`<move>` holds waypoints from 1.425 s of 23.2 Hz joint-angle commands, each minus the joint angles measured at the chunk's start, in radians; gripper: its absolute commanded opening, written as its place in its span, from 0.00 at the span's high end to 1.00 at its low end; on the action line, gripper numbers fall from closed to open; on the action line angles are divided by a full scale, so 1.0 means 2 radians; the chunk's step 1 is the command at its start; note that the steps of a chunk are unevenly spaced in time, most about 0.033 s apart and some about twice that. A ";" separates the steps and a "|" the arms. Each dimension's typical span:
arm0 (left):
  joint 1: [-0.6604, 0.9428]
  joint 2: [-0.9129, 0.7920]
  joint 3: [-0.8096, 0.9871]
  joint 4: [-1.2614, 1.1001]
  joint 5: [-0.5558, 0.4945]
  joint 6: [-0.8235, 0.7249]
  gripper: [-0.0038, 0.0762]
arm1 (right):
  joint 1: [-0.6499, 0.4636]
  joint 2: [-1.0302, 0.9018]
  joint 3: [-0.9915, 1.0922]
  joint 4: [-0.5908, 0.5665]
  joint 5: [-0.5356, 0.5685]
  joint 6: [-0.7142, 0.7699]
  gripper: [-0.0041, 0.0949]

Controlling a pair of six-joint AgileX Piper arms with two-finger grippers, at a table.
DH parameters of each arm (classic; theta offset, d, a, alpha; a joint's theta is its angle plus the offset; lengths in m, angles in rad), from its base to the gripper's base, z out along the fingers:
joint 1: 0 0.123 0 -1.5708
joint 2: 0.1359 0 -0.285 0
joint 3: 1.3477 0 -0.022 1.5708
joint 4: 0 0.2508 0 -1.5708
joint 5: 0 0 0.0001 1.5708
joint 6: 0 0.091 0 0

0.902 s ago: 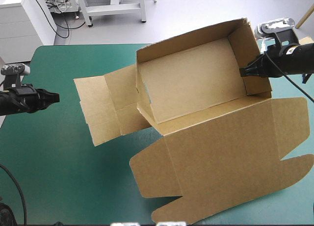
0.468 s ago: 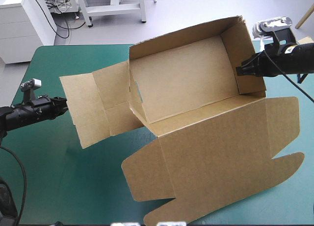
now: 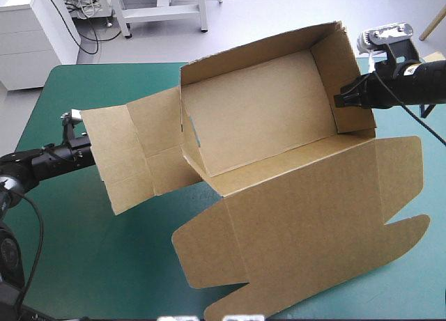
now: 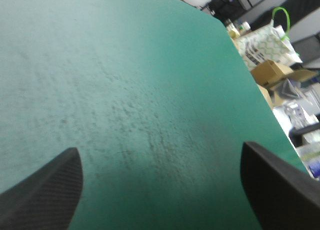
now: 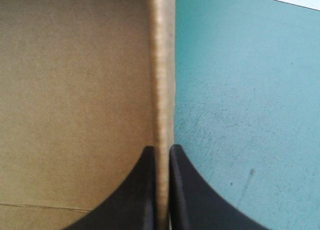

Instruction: Fold the box

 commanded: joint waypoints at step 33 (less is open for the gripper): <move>-0.179 -0.059 -0.138 -0.156 0.070 0.014 0.11 | 0.009 -0.015 0.013 -0.068 -0.138 0.051 0.97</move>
